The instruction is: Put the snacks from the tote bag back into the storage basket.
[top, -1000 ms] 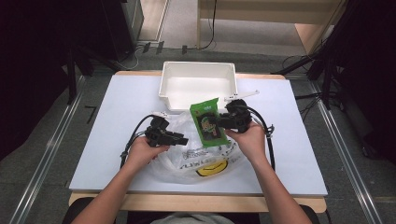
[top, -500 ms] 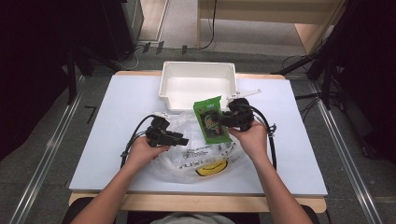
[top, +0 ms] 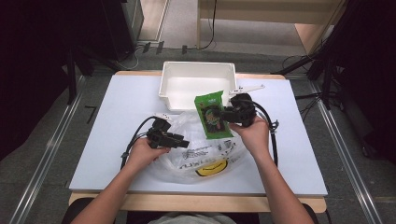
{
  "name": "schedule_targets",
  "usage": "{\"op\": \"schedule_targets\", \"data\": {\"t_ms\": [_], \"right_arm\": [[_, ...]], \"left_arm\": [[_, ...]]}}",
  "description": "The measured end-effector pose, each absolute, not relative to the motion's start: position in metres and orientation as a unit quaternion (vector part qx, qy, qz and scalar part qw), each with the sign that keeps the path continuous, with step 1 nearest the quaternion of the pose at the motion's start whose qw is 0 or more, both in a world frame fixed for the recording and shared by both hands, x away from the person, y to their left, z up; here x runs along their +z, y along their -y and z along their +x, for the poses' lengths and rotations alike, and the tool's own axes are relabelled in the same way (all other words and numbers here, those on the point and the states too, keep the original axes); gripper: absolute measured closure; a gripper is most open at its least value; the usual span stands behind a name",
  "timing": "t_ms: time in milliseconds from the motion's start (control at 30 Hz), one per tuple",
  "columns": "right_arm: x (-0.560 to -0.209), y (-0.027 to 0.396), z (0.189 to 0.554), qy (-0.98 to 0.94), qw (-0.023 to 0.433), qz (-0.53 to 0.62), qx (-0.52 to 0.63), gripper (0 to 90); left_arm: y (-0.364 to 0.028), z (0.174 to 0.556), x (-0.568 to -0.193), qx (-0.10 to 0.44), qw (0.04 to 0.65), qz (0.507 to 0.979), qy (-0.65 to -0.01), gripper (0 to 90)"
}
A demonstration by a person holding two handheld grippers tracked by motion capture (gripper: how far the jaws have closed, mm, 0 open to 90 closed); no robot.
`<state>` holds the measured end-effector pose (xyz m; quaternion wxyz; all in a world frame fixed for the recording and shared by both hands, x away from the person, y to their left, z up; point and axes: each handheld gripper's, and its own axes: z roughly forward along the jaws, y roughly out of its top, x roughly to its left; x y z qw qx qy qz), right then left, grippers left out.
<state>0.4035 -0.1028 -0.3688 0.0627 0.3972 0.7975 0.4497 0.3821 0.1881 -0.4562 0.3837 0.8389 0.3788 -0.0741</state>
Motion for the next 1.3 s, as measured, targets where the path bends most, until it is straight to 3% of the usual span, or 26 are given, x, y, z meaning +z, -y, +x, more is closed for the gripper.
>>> {"op": "schedule_targets", "data": {"t_ms": [567,1300], "right_arm": [[-0.355,0.096,0.42,-0.794,0.062,0.399,0.454,74.9],[-0.328,0.087,0.456,-0.795,0.094,0.4,0.447,74.9]], "left_arm": [[-0.187,0.385,-0.458,-0.07,0.381,0.841,-0.378,51.4],[-0.192,0.386,-0.453,-0.064,0.393,0.834,-0.381,50.9]]}}
